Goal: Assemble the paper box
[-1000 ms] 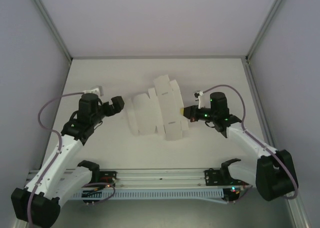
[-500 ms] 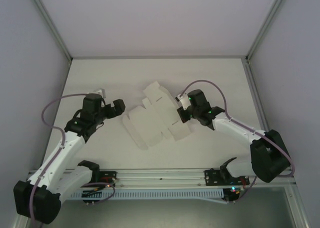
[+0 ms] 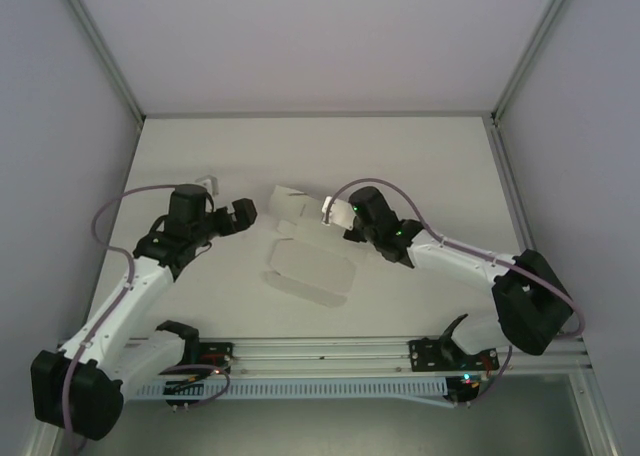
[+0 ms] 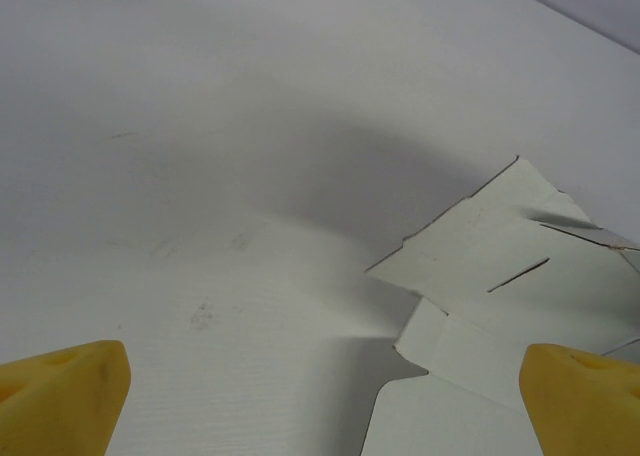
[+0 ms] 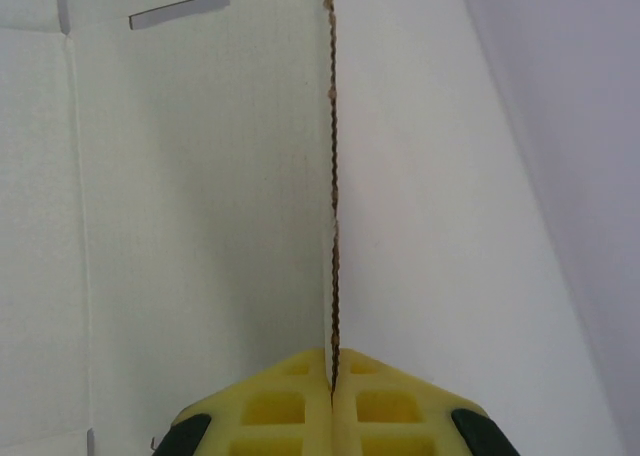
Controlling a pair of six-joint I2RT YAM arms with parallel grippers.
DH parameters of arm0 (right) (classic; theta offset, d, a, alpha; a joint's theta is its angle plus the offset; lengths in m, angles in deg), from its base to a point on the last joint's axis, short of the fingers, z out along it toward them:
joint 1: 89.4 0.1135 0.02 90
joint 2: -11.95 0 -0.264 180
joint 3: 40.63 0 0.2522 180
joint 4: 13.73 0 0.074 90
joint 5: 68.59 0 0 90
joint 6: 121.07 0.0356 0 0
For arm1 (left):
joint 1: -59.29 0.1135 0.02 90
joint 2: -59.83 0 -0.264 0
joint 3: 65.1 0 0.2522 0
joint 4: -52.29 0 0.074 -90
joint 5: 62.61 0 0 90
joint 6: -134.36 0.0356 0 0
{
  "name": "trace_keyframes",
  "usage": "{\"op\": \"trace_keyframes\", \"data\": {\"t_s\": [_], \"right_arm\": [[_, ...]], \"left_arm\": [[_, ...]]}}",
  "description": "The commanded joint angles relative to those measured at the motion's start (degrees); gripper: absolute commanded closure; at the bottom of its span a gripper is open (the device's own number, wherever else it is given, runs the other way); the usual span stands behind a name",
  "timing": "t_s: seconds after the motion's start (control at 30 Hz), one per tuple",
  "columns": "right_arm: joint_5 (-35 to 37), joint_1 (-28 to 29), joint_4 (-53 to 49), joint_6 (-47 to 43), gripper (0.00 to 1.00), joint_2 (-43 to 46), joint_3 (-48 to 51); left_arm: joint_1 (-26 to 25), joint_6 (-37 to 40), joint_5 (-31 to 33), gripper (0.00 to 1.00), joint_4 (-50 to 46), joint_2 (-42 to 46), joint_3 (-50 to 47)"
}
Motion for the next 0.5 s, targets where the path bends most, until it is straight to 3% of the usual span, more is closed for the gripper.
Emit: {"op": "trace_keyframes", "data": {"t_s": [0.0,0.33,0.47], "right_arm": [[0.9,0.7,10.1,-11.2,1.0,0.6,2.3],[-0.5,0.7,26.1,-19.1,1.0,-1.9,8.6],[-1.8,0.6,28.0,-18.9,1.0,-4.4,8.8]], "left_arm": [[-0.3,0.2,-1.5,0.0,1.8,-1.4,3.0],[-1.6,1.4,-5.0,0.0,6.9,-10.3,8.0],[-2.3,2.9,-5.8,0.0,10.4,-14.9,9.2]]}}
